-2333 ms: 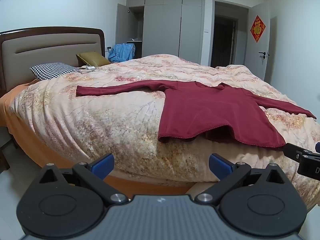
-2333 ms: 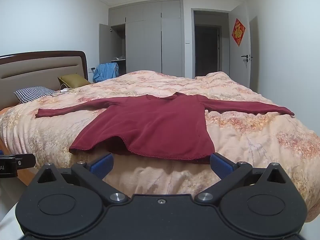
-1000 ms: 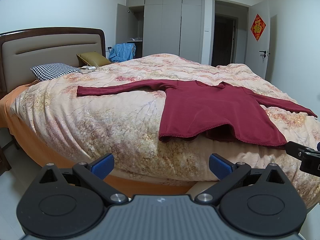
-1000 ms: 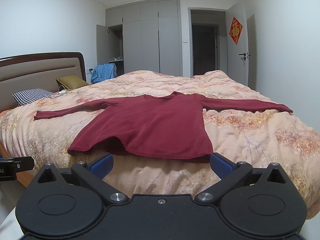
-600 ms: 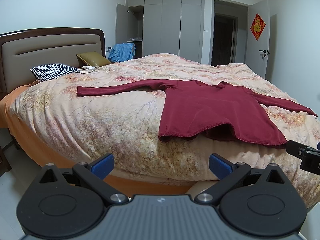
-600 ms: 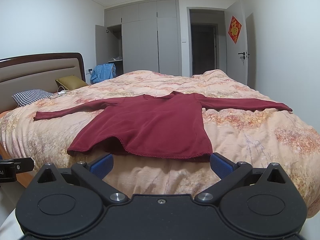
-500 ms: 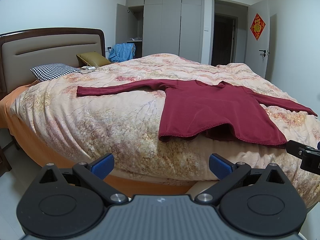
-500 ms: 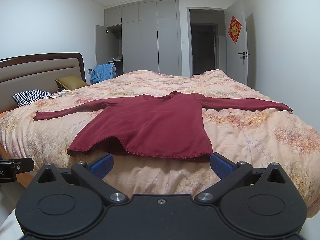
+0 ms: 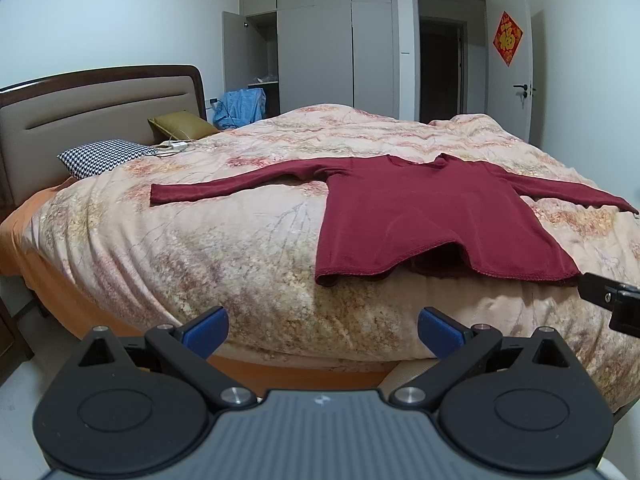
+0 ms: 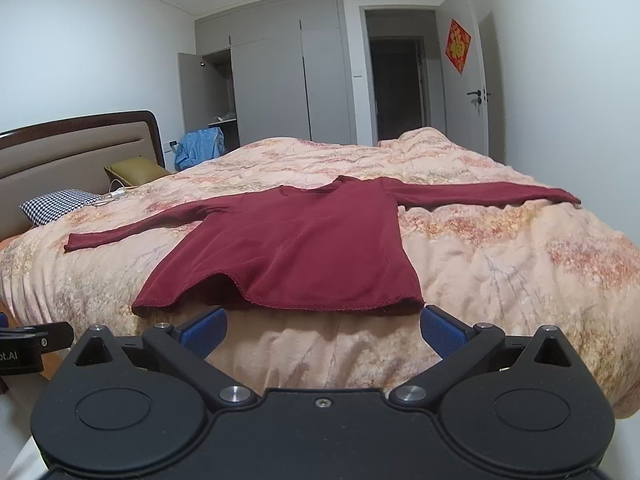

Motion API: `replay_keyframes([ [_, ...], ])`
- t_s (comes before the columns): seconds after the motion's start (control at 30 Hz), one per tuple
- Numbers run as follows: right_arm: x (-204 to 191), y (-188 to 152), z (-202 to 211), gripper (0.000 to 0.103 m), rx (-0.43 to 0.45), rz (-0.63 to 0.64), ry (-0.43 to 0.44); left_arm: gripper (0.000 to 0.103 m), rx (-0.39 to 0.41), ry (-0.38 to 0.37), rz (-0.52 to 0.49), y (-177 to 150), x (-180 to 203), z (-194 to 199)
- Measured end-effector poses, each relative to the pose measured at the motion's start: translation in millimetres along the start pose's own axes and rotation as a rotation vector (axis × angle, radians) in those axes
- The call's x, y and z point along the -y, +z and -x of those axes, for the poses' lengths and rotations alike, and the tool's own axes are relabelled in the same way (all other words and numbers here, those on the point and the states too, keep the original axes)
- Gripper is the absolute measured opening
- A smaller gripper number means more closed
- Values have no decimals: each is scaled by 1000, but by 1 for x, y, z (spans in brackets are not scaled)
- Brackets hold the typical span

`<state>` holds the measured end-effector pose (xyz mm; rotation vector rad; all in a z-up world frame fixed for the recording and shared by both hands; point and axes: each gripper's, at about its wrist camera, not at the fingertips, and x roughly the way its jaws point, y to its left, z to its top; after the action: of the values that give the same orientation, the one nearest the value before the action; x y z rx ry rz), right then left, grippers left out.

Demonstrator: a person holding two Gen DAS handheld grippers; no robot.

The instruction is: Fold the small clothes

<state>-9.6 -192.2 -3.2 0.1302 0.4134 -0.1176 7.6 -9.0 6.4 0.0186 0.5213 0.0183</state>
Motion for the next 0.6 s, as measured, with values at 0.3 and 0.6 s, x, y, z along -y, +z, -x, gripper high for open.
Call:
replay_keyframes([
  [0.3, 13, 3, -15, 103, -48, -64, 32, 103, -10, 1, -15, 21, 8, -14],
  [0.6, 42, 15, -58, 103, -50, -88, 5, 103, -21, 23, -89, 62, 28, -56],
])
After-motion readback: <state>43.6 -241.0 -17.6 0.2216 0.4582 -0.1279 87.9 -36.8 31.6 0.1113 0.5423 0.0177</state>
